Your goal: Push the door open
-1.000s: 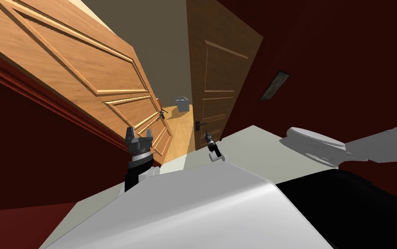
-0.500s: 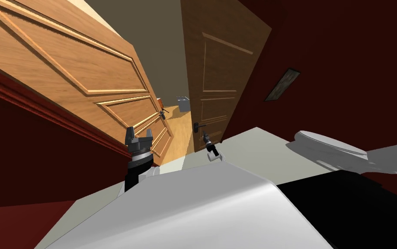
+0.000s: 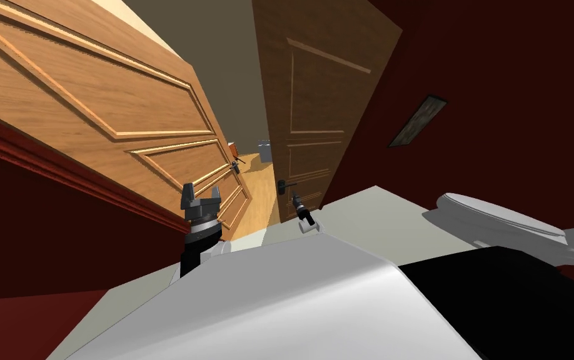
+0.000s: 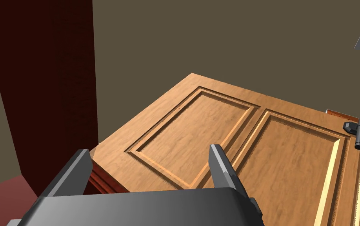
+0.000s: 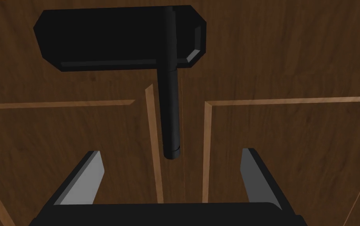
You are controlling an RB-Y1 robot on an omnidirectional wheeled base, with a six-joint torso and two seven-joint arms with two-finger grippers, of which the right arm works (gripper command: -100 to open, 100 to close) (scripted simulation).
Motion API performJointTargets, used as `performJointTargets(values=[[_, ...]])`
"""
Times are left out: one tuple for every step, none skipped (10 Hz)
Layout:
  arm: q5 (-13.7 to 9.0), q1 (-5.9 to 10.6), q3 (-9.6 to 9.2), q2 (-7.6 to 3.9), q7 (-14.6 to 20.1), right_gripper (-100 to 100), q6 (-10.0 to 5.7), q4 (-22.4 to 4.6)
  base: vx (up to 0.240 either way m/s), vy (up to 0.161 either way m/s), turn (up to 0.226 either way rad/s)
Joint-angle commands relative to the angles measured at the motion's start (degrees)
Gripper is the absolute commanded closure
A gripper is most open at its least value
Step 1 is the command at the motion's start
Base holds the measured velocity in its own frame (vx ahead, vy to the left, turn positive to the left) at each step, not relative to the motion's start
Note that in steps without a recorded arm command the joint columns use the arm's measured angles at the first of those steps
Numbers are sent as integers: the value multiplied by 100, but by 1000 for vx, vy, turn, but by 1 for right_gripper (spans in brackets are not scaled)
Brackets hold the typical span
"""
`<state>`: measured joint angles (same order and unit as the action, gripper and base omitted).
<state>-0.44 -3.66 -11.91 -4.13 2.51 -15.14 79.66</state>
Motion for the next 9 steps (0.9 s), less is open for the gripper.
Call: performJointTargets(values=[[-2,42,25,-2,-4,-100,-17,-61,178,38,26],[-5,68,44,-1,-6,-100,-27,-100,196,42,14],[-7,96,65,5,-8,-100,-37,-141,210,40,26],[-10,123,85,16,-10,-100,-47,-182,200,28,23],[-12,150,104,31,-12,-100,-57,-222,196,4,20],[-14,174,122,49,-14,-100,-66,-257,216,16,25],[-17,201,142,76,-16,-100,-76,-298,204,32,24],[-17,181,129,55,-12,-100,-71,-270,86,13,4],[-17,181,129,55,-12,100,-71,-270,-10,-3,-4]])
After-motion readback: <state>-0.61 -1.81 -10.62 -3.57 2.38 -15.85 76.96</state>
